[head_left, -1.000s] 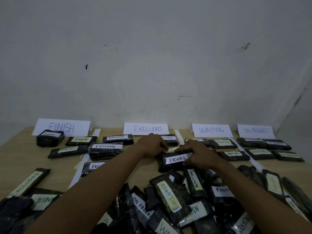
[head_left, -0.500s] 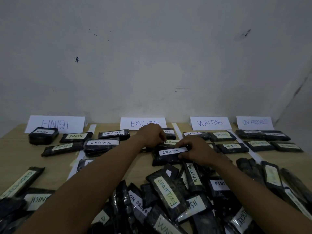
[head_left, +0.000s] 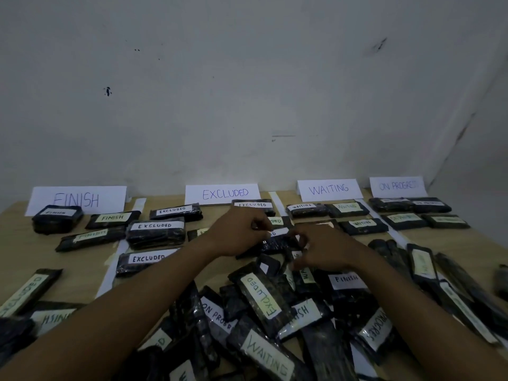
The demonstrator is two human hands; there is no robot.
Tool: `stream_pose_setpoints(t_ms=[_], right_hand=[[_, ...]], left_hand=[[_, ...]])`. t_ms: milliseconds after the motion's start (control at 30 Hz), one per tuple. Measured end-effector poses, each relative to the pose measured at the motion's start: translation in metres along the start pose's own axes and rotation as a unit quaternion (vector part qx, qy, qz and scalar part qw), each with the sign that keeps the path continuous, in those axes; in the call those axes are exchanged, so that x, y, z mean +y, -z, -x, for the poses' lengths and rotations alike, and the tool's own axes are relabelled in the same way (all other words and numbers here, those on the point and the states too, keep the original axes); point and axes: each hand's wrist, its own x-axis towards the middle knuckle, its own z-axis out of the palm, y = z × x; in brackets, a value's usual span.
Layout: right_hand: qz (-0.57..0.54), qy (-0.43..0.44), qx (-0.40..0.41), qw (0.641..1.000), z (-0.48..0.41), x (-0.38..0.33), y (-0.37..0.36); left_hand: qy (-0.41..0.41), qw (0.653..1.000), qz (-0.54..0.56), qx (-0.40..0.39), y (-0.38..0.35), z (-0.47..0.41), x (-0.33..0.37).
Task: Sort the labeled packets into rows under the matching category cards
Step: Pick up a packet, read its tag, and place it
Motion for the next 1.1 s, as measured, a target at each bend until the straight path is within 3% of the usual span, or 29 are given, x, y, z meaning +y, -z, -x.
stream_pose_setpoints(t_ms=[100,267,333,500,700,800,933,1000,1100], right_hand=[[-0.002,-0.007,-0.013,1.000,0.005,-0.003,0.000],[-0.211,-0.015,0.004,0.977,0.019,0.012,0.013],[-0.302,-0.020,0.032,0.953,0.031,0.024,0.025],[-0.454,-0.070,0.193,0.867,0.063,0.073,0.057],[-0.520,-0.120,0.281,0.798,0.098,0.124,0.065],[-0.516,-0.135,0.307,0.788,0.109,0.141,0.062],[-0.515,-0.150,0.330,0.776,0.115,0.158,0.061],[-0.521,-0.153,0.341,0.767,0.115,0.164,0.061],[-0.524,-0.159,0.350,0.760,0.113,0.171,0.060]], left_hand=[[-0.020,0.999,0.007,-0.028,-0.009,0.010,0.011],[-0.011,0.999,0.030,-0.023,-0.015,0.017,0.023],[-0.017,0.999,0.031,-0.013,-0.018,0.016,0.032],[-0.026,0.998,0.064,-0.011,-0.042,0.002,0.066],[-0.059,0.990,0.079,-0.101,-0.099,-0.032,0.118],[0.011,0.988,0.046,-0.147,-0.127,-0.049,0.143],[0.087,0.984,-0.046,-0.152,-0.148,-0.057,0.167],[0.092,0.987,0.018,-0.129,-0.150,-0.061,0.170],[0.105,0.957,0.254,-0.088,-0.144,-0.062,0.164]])
